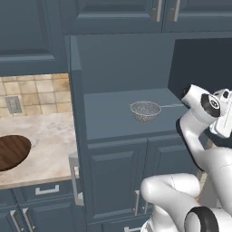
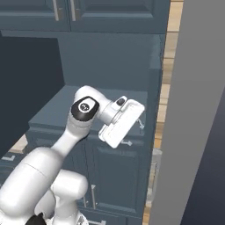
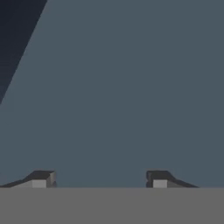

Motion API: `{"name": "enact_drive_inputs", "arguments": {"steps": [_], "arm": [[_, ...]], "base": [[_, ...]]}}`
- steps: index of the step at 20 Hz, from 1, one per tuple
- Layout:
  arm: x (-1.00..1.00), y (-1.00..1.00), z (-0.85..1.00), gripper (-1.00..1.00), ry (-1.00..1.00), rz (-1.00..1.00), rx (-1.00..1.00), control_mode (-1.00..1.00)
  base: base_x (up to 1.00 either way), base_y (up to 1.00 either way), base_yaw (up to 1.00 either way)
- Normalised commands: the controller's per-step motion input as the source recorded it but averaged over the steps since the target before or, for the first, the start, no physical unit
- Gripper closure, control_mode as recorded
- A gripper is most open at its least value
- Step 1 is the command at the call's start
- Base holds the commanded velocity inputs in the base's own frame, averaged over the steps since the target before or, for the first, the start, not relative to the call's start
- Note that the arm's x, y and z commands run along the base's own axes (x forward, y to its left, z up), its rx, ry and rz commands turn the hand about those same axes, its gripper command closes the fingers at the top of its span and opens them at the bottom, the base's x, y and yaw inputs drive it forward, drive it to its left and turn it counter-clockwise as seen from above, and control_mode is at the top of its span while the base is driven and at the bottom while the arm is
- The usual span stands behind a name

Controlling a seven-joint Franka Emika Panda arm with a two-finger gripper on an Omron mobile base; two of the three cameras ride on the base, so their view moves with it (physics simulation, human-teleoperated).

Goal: Open the cabinet and setup a tea strainer by placing it in the bowl upright.

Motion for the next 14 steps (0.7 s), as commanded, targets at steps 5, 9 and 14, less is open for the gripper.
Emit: {"name": "enact_drive_inputs", "arguments": {"steps": [5,9,14], "arm": [[-0.04,-0.34,0.0,-1.0,0.0,0.0,0.03,-1.0],[0.0,0.0,0.0,-1.0,0.0,0.0,0.0,-1.0],[0.0,0.64,-0.02,-1.0,0.0,-0.01,0.01,-1.0]], "base": [[0.0,0.0,0.0],[0.0,0.0,0.0],[0.0,0.0,0.0]]}}
